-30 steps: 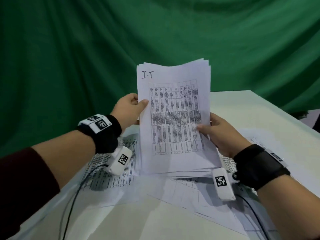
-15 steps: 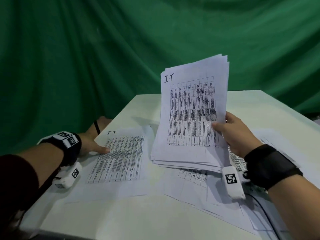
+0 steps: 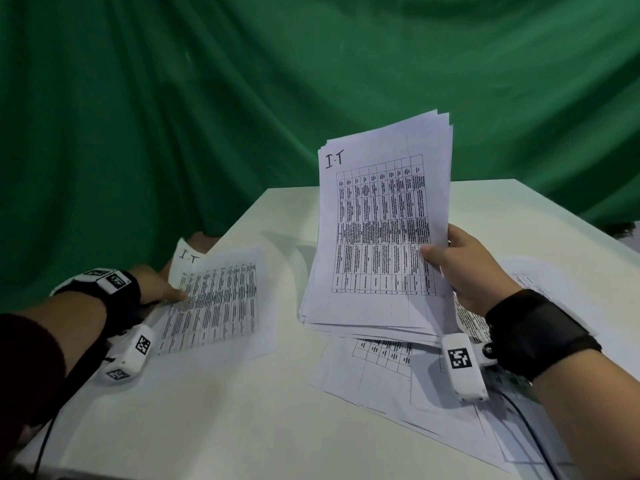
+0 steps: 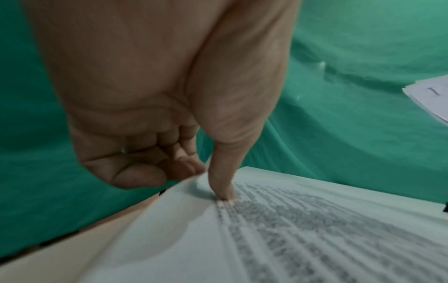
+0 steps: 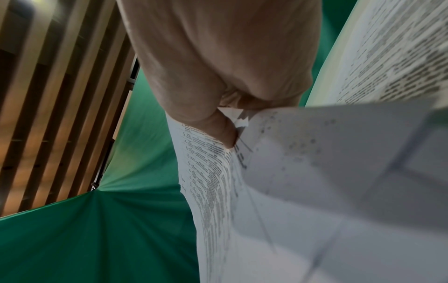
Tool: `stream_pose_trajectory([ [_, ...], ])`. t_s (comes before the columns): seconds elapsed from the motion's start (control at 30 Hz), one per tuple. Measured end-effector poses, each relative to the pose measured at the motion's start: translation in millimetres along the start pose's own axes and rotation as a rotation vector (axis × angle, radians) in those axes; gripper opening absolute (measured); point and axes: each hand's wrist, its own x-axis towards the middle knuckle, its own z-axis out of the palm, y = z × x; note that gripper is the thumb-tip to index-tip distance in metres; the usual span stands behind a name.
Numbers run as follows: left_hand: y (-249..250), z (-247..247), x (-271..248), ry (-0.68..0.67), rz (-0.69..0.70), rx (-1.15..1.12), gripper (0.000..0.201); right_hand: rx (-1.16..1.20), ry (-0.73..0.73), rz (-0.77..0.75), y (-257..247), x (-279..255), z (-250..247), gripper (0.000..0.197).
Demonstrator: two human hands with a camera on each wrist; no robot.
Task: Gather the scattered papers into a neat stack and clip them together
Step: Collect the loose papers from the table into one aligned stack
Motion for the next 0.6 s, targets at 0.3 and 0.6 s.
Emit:
stream_pose_trajectory([
  [0.3, 20, -7, -22, 0.214, 0.245, -0.097, 0.021, 0.004, -0.005, -0.002, -1, -1, 0, 0.029],
  [0.6, 91, -38, -85, 0.642, 0.653, -0.647, 0.021, 0.033, 0.018, 0.018, 1, 1, 0, 0.029],
])
